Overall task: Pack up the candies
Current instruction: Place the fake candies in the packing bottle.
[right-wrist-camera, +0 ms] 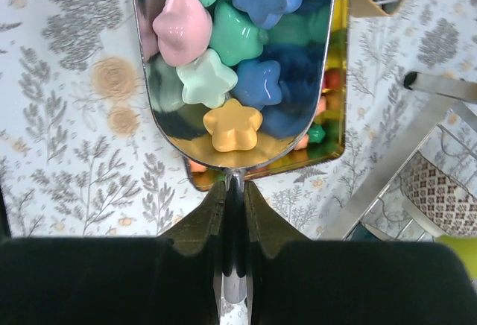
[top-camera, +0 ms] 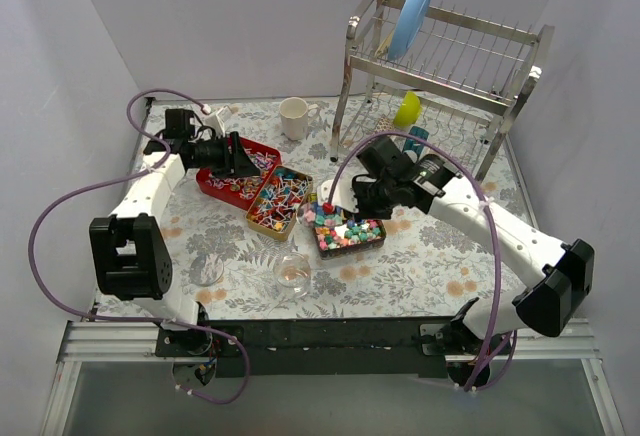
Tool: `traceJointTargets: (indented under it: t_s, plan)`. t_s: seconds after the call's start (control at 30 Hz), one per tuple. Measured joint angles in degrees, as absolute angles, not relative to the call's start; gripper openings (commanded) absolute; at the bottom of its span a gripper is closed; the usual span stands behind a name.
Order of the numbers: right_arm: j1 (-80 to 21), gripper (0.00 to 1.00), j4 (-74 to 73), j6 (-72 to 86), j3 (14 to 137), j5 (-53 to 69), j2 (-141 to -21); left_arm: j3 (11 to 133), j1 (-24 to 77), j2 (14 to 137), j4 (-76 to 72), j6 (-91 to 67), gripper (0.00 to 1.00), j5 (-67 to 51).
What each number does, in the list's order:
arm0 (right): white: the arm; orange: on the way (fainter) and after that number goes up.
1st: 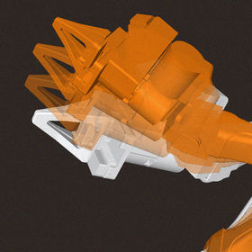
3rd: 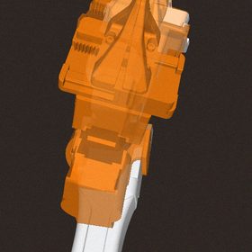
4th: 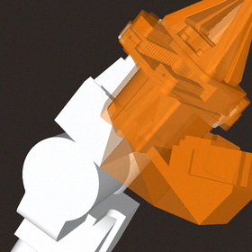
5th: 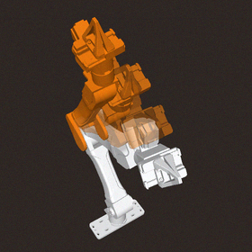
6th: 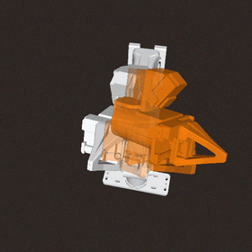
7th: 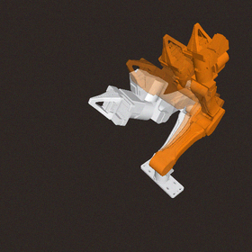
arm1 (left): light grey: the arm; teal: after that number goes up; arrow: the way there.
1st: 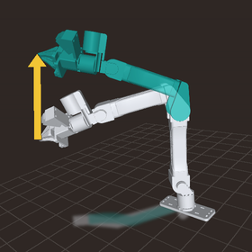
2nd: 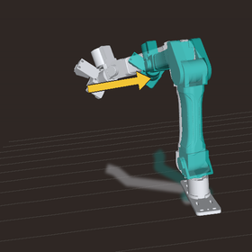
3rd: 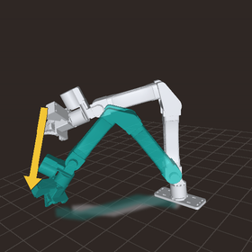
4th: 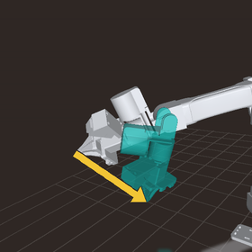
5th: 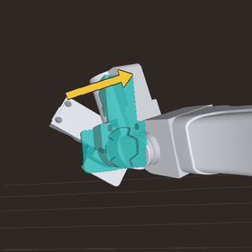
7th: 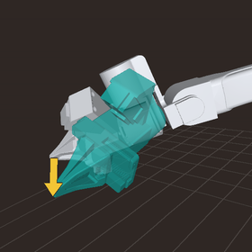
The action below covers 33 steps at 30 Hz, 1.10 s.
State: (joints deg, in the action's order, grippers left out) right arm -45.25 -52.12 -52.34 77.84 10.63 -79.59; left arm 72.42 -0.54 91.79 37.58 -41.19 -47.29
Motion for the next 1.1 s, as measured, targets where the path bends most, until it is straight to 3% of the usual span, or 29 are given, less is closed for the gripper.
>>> traceJointTargets:
  t_s: [0.6,1.1]
  plan:
    - [-62.4,0.01,-70.8,-51.5,89.9,-6.2,-92.9,61.5,-5.4,79.6,32.0,-44.5,0.44,-38.9]
    - [-72.9,0.01,-73.6,-55.0,92.7,-25.4,-96.5,59.6,-6.3,76.0,28.6,-46.1,0.47,-38.8]
